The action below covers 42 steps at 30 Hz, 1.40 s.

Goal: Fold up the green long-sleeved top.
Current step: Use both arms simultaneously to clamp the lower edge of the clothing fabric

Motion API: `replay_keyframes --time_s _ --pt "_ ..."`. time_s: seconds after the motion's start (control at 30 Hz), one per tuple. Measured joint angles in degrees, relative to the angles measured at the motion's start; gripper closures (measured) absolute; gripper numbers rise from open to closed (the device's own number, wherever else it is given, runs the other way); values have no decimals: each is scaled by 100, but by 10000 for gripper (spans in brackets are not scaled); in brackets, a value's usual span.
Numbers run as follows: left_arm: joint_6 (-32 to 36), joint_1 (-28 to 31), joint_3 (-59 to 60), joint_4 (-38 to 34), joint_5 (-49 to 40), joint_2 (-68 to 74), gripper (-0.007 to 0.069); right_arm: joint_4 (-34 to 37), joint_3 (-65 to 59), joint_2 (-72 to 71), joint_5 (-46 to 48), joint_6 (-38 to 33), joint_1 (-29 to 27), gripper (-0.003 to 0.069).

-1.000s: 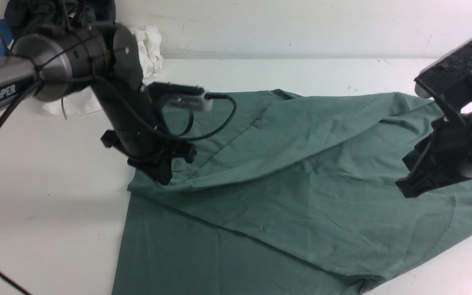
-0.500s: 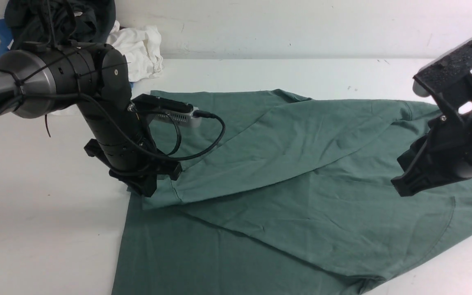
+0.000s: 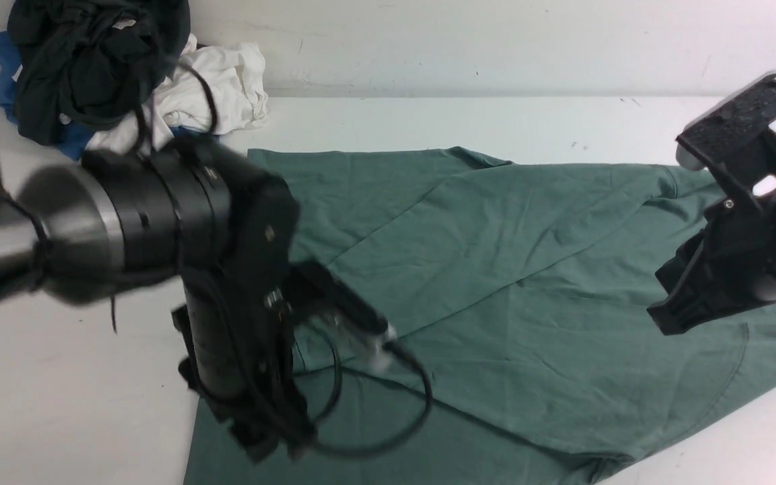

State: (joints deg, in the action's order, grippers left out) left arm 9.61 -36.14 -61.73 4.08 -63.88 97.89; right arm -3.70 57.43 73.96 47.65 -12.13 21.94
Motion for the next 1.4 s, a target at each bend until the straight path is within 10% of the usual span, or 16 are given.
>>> replay_keyframes --time_s 0.33,0.43,0.6,0.9,1.4 --pt "1003 -551 1334 582 1098 -3 256 755 0 0 36 -676 0 669" --pt "1146 -583 1393 735 1244 -31 368 1038 0 0 36 -1010 0 669" --pt "-92 -512 1466 2070 1739 -37 600 1019 -13 0 31 -1121 0 669" --pt "-2427 806 1500 4110 2207 -648 622 976 -968 -18 11 -1602 0 652" --pt "-2527 1379 1500 3958 2215 -1438 617 -560 -2696 820 -2280 -2314 0 196"
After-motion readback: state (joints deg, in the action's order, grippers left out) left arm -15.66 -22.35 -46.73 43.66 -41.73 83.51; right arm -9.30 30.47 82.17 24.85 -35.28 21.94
